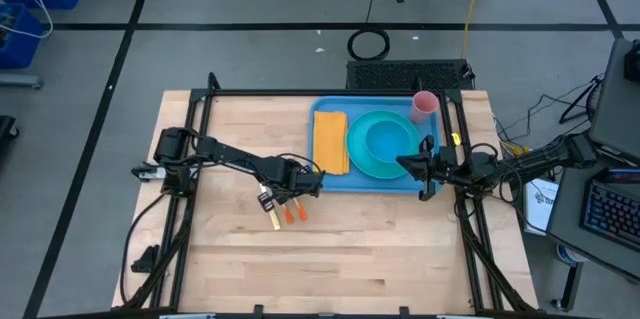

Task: Set up tray
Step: Put the silver fork onto the blue tray

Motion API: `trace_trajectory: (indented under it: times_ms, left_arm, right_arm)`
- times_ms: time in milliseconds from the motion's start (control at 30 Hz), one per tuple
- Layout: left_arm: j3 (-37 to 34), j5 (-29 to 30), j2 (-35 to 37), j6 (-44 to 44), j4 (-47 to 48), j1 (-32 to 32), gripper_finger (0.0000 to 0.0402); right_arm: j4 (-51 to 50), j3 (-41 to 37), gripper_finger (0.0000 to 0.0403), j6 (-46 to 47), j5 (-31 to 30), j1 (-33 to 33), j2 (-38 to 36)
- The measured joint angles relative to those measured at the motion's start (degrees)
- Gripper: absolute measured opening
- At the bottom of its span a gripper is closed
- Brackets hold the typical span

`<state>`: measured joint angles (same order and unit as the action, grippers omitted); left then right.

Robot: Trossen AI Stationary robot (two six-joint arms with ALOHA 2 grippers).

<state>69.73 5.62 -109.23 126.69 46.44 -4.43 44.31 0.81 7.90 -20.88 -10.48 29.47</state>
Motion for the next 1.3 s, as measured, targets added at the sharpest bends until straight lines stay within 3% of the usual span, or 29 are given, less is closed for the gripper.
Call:
trace_trajectory:
  times_ms: [767, 1167, 1300]
  left_arm:
    - [0.0, 0.2, 0.0, -1.7, -0.1, 0.0, 0.0122]
    - [0.0, 0.4, 0.0, -2.2, -0.2, 0.0, 0.0013]
    - [0.0, 0.4, 0.0, -3.3, -0.3, 0.0, 0.0020]
  right_arm:
    - [0.0, 0.0, 0.0000, 0.0, 0.0, 0.0, 0.0]
    - [0.0, 0.0, 0.0000, 0.0, 0.0, 0.0, 0.0]
    - [0.0, 0.0, 0.0000, 0.0, 0.0, 0.0, 0.0]
